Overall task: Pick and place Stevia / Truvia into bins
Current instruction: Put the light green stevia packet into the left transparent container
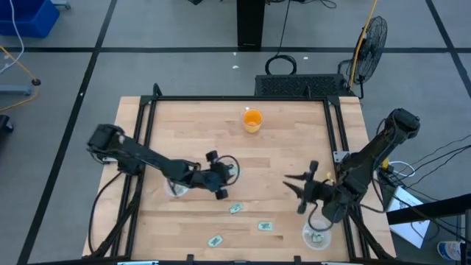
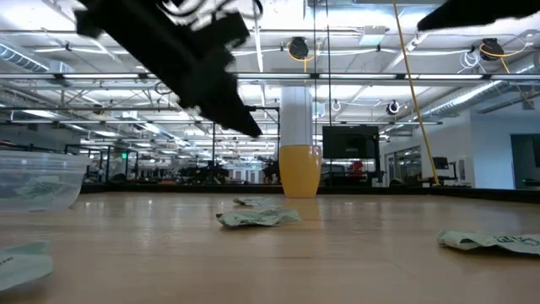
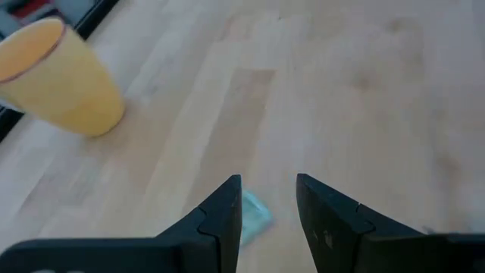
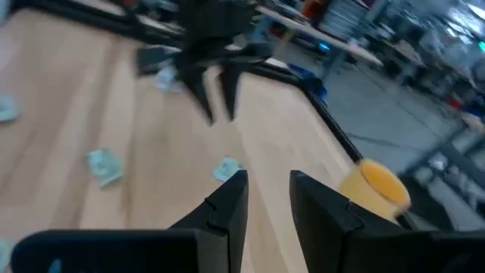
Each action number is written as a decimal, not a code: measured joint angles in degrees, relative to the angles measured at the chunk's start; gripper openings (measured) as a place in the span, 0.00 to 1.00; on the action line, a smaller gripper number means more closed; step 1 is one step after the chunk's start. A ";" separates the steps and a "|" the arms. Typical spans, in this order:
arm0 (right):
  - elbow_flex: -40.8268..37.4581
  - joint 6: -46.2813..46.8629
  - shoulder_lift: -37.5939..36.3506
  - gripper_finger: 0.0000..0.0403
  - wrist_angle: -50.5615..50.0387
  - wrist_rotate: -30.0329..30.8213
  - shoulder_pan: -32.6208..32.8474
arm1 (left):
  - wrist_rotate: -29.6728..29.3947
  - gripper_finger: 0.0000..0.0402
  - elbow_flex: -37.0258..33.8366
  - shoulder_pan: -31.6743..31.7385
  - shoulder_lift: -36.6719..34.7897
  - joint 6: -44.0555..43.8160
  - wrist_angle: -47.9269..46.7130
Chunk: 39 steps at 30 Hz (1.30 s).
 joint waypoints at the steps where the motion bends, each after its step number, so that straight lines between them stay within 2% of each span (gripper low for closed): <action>1: -0.97 1.21 -0.32 0.23 0.75 1.18 -0.73 | -0.61 0.33 0.00 0.73 1.40 0.25 0.99; 5: -5.01 9.22 -3.05 0.23 1.25 2.56 -3.55 | 0.83 0.33 0.02 3.87 6.04 -0.98 3.91; 8: -8.31 12.39 -7.05 0.23 1.63 -4.93 -6.94 | 3.73 0.33 -0.06 5.19 8.38 -2.10 3.84; 13: -13.57 12.05 -14.87 0.23 1.73 -15.87 -13.49 | 4.10 0.33 -0.03 5.91 9.74 -2.52 3.05; 16: -17.14 11.83 -18.29 0.23 5.44 -18.88 -16.09 | 4.08 0.33 -0.06 6.06 9.68 -3.72 2.99; 20: -23.21 10.07 -21.15 0.23 14.26 -19.86 -17.85 | 4.50 0.33 -0.04 5.82 9.56 -6.62 0.42; 24: -28.12 8.20 -23.43 0.23 20.99 -25.05 -19.33 | 4.08 0.33 -0.07 4.97 9.41 -6.41 -5.15; 27: -30.22 7.44 -25.03 0.23 25.31 -27.83 -20.41 | 0.65 0.33 0.02 4.20 9.37 -1.02 -7.21; 31: -31.03 5.45 -26.46 0.23 28.36 -29.89 -21.18 | -3.65 0.33 -0.04 3.22 9.43 10.85 -6.65; 36: -31.07 5.22 -27.20 0.23 28.75 -29.93 -21.18 | -3.85 0.33 -0.04 3.42 9.43 17.63 -7.01; 39: -31.07 5.22 -27.18 0.23 28.75 -29.93 -21.15 | -2.07 0.33 -0.04 3.51 9.41 21.22 -7.11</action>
